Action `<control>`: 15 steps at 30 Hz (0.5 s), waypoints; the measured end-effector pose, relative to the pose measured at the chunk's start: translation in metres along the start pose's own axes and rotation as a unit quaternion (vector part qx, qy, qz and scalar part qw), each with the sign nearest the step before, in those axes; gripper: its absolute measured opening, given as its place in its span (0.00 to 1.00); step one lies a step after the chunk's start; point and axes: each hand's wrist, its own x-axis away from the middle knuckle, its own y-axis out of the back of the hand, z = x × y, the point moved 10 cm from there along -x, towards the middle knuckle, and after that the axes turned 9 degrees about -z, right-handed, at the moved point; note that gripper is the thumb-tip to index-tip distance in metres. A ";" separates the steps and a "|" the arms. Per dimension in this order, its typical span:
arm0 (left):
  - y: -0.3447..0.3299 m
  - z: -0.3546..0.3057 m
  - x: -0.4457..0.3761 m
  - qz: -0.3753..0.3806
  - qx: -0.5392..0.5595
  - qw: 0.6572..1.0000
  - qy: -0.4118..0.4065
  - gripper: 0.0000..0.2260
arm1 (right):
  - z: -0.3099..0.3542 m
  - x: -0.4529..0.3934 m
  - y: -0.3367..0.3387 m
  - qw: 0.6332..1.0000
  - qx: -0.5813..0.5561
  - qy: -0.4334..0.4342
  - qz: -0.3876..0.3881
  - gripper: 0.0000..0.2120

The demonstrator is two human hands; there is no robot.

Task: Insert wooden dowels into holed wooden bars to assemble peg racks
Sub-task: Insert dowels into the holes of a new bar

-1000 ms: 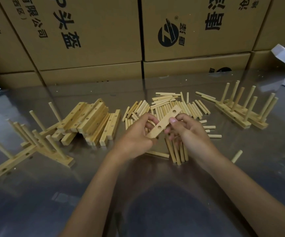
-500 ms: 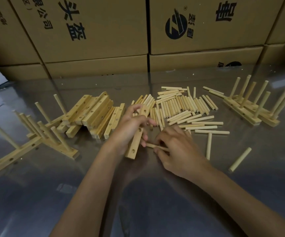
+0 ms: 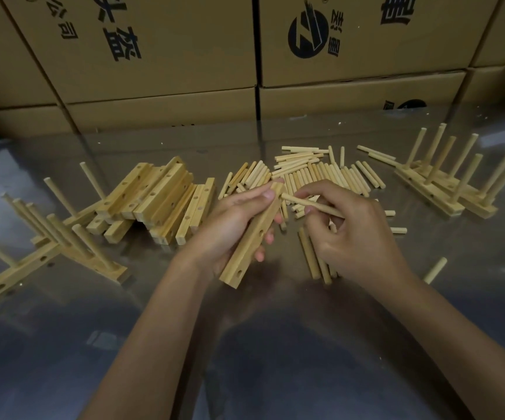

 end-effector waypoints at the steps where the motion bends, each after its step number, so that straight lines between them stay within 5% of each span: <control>1: 0.000 -0.001 0.001 -0.003 -0.006 1.000 -0.006 0.15 | 0.002 0.000 0.000 1.000 -0.002 0.006 0.004 0.09; 8: -0.012 -0.007 0.005 -0.011 -0.054 0.997 -0.052 0.15 | 0.002 -0.001 0.004 1.000 -0.012 0.008 0.000 0.04; 15: -0.020 -0.010 0.007 -0.007 -0.073 0.994 -0.075 0.14 | -0.011 0.000 0.004 0.993 -0.083 -0.078 -0.029 0.04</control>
